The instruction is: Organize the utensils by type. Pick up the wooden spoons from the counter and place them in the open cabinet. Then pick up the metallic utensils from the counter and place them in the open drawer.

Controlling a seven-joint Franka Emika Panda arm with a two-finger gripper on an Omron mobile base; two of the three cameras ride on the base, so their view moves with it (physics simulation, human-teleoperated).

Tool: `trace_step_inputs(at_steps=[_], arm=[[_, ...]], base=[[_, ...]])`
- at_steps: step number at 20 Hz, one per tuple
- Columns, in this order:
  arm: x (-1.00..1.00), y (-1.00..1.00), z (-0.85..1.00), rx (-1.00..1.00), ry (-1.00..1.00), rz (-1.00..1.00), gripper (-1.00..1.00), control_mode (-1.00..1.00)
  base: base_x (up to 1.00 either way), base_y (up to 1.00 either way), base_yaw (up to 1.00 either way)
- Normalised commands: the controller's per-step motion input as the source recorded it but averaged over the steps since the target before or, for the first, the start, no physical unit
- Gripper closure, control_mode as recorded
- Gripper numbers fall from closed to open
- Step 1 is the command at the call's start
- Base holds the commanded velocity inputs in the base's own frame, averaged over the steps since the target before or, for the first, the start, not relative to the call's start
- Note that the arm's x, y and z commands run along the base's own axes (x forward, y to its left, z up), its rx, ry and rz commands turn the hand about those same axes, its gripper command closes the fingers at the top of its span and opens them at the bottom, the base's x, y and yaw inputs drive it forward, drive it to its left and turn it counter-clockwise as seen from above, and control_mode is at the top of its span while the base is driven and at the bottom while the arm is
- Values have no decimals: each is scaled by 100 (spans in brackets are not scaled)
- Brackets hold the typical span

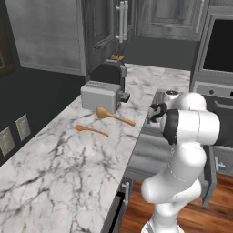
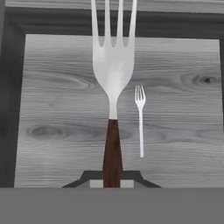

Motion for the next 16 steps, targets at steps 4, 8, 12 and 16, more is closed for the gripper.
trace_step_inputs(at_steps=[4,8,12,16], arm=[[-11,-38,-30,0,3,0,100,-100],[-2,-20,-59,0,0,0,100,-100],[0,-3,-50,1,0,0,100,-100],[0,-5,-42,3,0,0,100,-100]], base=[[0,0,0],[0,0,0],[0,0,0],[0,0,0]])
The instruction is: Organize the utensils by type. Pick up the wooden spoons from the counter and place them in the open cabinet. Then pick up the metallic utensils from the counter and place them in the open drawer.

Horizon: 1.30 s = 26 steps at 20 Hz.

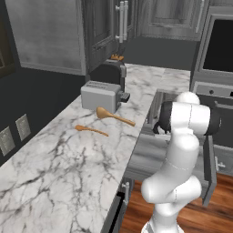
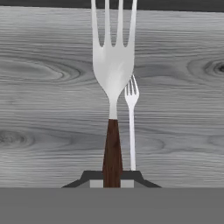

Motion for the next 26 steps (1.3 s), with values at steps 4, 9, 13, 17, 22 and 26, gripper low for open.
trace_step_inputs(at_steps=[4,9,13,17,22,26], arm=[[0,-6,-40,2,0,0,100,-100],[0,-3,-43,2,0,0,100,-100],[0,-2,-43,1,-2,0,100,-100],[0,-2,-42,0,-3,0,100,-100],[0,-7,-39,2,0,0,100,-100],[7,-14,-31,2,0,0,100,-100]], base=[[0,0,0],[0,0,0],[0,0,0],[0,0,0],[0,0,0],[0,0,0]])
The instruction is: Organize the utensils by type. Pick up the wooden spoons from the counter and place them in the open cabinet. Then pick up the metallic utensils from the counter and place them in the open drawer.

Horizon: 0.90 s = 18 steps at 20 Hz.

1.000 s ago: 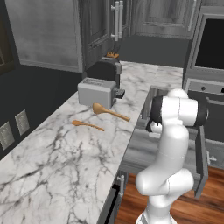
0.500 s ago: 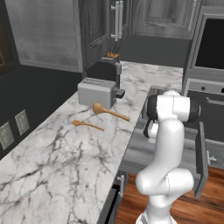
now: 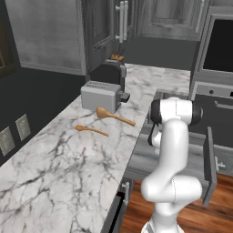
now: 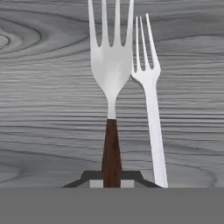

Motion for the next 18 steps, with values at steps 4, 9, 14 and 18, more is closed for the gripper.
trace_step_inputs(at_steps=[4,9,14,18], arm=[[4,-11,-27,2,0,0,100,-100],[0,-1,-24,0,0,0,-100,-100],[0,-4,10,0,0,-1,-100,-100],[0,-3,55,0,0,-4,-100,-100]], base=[[0,0,0],[0,0,0],[0,0,0],[0,0,0]])
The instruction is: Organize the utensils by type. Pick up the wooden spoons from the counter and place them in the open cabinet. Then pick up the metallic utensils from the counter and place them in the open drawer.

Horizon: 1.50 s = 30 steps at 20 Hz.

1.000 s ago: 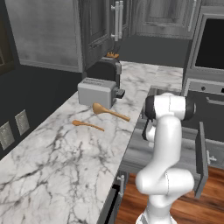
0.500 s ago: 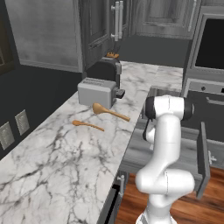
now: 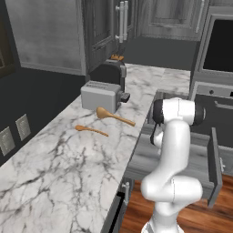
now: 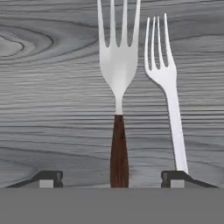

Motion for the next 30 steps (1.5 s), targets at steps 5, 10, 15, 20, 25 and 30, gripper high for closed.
trace_step_inputs(at_steps=[5,10,15,20,25,30], arm=[[0,-6,98,0,0,-2,-100,-100],[5,-8,100,6,5,-2,-100,-100],[7,0,100,10,3,3,-100,-100],[17,0,100,8,26,7,-100,-100],[37,9,97,1,41,16,-100,-100],[16,4,49,1,22,7,-100,-100]], base=[[0,0,0],[0,0,0],[0,0,0],[0,0,0],[0,0,0],[0,0,0]])
